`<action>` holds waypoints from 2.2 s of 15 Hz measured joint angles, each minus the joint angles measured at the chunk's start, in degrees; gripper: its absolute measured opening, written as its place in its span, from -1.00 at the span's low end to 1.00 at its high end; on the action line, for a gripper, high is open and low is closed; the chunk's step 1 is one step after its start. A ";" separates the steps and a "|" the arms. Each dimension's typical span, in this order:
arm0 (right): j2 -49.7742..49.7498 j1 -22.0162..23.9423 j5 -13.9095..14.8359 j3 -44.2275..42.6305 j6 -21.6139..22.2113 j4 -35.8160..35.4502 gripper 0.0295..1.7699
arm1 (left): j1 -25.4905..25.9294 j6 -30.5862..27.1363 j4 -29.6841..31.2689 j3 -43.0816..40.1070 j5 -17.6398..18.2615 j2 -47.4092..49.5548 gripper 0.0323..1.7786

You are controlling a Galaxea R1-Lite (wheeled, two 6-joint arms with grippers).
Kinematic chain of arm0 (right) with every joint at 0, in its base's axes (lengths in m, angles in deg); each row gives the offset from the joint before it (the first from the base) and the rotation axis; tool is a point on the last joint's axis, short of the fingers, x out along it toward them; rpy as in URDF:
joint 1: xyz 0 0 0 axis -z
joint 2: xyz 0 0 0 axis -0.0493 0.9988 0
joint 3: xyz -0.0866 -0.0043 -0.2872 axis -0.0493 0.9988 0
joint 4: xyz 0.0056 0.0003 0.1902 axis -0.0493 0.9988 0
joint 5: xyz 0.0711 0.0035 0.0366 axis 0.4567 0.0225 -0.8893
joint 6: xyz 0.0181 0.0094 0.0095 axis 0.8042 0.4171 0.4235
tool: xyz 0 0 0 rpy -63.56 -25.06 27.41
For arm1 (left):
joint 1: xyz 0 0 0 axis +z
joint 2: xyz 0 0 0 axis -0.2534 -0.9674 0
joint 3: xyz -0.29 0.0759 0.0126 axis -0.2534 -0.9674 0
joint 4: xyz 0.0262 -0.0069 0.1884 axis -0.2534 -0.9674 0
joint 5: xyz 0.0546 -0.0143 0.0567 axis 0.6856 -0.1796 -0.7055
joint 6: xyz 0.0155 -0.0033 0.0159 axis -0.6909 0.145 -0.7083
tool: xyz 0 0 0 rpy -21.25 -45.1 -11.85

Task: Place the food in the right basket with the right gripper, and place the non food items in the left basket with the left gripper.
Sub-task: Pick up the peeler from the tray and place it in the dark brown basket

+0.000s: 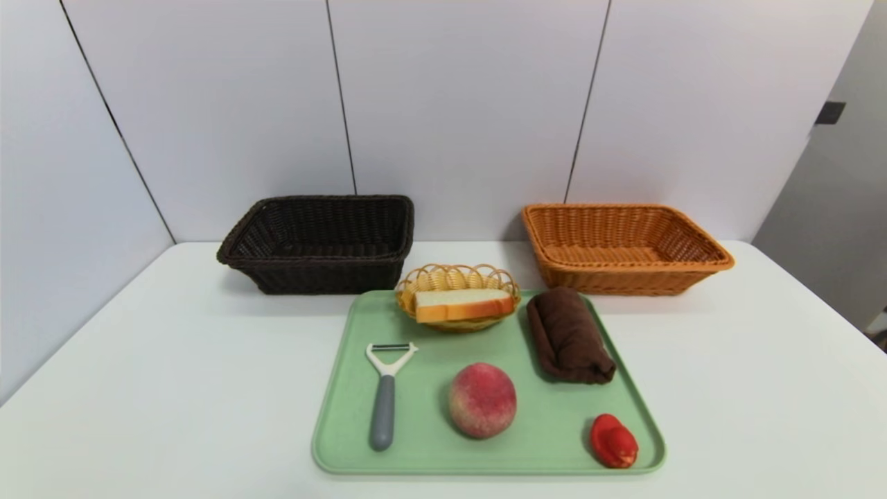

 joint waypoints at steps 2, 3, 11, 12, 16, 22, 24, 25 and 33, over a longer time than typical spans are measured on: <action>0.00 0.05 -0.02 0.00 0.04 0.07 0.93 | 0.00 0.04 0.00 0.00 -0.07 0.00 0.90; 0.00 0.05 0.00 0.00 -0.07 0.07 0.93 | 0.00 -0.11 0.00 0.00 -0.07 0.00 0.90; 0.00 0.00 -0.41 0.02 -1.34 -0.22 0.93 | 0.00 -0.71 0.00 0.00 0.02 0.00 0.90; 0.00 0.02 -0.60 -0.09 -1.56 -0.59 0.93 | 0.00 -0.99 -0.20 0.07 0.17 0.00 0.90; 0.18 0.05 -1.74 -9.31 -2.28 5.58 0.93 | 0.00 -1.07 -8.34 8.86 0.40 -0.10 0.90; 13.53 -0.65 -3.16 -28.03 -2.74 18.12 0.93 | 0.00 -0.35 -32.01 30.15 0.68 -9.75 0.90; 20.80 -0.87 -3.36 -33.40 -2.74 21.04 0.93 | 0.00 0.17 -34.46 34.62 0.99 -16.51 0.90; 24.36 -0.91 -3.43 -35.72 -2.74 22.55 0.93 | 0.00 0.26 -35.02 36.77 1.21 -20.14 0.90; 49.63 -1.35 -5.89 -48.62 -8.72 30.33 0.93 | 0.00 2.56 -37.22 52.57 3.61 -51.10 0.90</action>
